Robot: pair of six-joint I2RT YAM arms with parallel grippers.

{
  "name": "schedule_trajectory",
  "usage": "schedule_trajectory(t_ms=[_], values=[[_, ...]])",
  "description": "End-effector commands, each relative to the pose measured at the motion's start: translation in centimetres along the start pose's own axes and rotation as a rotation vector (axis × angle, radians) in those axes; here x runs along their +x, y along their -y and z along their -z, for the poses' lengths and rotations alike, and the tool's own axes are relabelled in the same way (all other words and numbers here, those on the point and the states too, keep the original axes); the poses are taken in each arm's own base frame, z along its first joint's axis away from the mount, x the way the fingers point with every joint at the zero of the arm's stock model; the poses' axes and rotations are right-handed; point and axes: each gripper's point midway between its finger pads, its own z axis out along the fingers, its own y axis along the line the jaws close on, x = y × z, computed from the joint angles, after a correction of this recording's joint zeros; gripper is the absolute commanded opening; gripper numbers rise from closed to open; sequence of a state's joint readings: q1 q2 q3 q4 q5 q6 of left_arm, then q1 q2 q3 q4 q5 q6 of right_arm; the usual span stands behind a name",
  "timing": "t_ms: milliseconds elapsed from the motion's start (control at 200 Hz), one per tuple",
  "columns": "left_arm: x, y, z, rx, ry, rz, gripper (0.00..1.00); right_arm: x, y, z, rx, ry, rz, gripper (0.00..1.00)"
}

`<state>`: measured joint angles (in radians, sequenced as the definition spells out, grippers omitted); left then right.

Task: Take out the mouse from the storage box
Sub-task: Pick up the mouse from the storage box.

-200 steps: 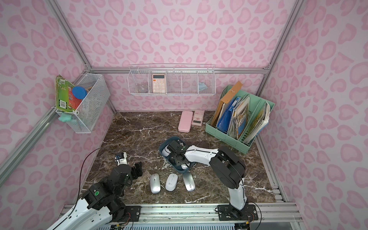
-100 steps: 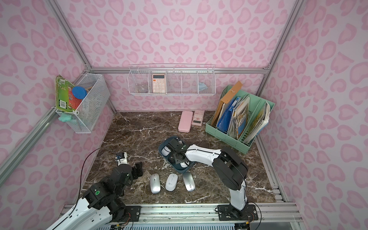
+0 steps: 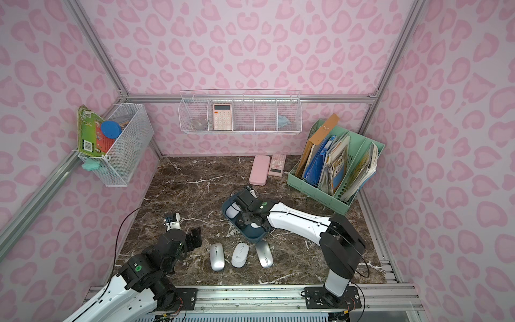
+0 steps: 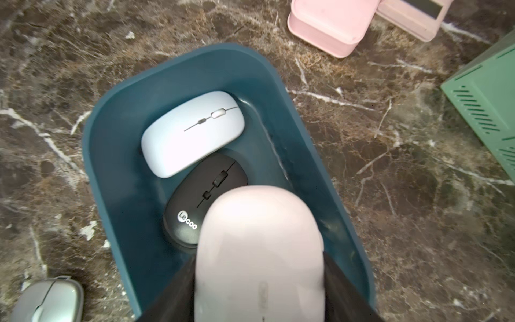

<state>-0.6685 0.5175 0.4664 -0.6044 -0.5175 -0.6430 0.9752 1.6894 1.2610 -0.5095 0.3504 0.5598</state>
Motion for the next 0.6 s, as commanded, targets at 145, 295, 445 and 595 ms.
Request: schedule_trajectory(t_ms=[145, 295, 445, 595], values=[[-0.5, 0.4, 0.1, 0.018, 0.017, -0.002, 0.96, 1.1, 2.3, 3.3, 0.056, 0.037, -0.025, 0.57], [-0.5, 0.4, 0.1, 0.015, 0.012, -0.003, 0.96, 2.8, 3.5, 5.1, 0.056, 0.040, -0.045, 0.57], [-0.5, 0.4, 0.1, 0.018, 0.012, -0.004, 0.96, 5.2, 5.1, 6.0, 0.049, 0.033, -0.076, 0.56], [-0.3, 0.8, -0.1, 0.029, -0.001, -0.016, 0.97, 7.3, 6.1, 6.3, 0.040, 0.018, -0.094, 0.56]])
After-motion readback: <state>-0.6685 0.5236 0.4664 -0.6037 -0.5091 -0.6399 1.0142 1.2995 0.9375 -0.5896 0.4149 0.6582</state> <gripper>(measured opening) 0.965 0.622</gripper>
